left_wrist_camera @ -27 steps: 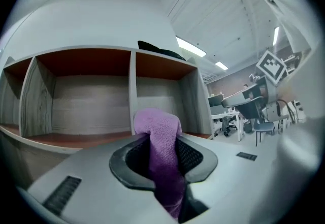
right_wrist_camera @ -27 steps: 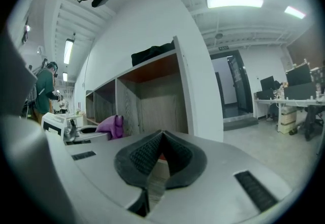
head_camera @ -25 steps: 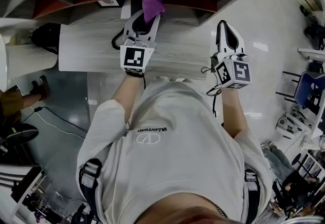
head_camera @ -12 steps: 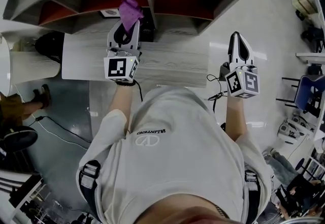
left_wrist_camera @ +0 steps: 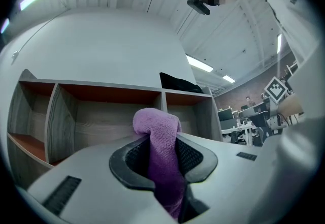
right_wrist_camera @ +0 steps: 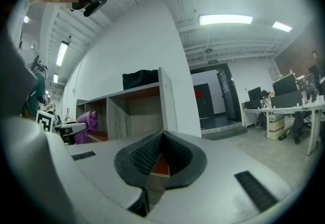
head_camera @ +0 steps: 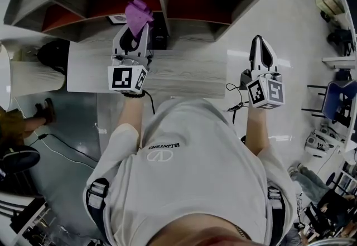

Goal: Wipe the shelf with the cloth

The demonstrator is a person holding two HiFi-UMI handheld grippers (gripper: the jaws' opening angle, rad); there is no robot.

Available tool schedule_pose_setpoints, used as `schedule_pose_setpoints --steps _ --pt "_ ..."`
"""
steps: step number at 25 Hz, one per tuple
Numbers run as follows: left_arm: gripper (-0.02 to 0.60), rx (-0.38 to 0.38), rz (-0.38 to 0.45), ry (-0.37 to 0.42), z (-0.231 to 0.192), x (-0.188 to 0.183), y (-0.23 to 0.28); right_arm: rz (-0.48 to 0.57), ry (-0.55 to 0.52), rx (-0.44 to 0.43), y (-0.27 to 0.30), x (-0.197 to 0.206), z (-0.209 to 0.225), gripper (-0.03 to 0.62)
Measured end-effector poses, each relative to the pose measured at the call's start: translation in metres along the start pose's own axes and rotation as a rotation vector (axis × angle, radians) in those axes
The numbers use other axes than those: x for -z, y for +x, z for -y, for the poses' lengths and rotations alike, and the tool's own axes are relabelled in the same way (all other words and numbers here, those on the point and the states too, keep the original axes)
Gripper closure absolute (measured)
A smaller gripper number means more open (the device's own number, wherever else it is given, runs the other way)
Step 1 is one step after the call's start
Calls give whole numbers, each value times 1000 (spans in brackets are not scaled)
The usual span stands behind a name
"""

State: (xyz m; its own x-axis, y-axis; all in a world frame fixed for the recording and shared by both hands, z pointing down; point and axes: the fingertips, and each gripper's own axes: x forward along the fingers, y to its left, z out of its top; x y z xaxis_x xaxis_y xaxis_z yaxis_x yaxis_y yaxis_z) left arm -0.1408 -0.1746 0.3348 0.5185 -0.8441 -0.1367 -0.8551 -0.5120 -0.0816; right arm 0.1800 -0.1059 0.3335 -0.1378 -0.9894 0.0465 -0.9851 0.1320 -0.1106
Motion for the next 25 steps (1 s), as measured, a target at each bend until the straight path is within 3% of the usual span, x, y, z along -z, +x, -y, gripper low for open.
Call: schedule_pose_setpoints --steps 25 --pt "485 23 14 17 4 -5 0 -16 -13 26 -15 -2 11 594"
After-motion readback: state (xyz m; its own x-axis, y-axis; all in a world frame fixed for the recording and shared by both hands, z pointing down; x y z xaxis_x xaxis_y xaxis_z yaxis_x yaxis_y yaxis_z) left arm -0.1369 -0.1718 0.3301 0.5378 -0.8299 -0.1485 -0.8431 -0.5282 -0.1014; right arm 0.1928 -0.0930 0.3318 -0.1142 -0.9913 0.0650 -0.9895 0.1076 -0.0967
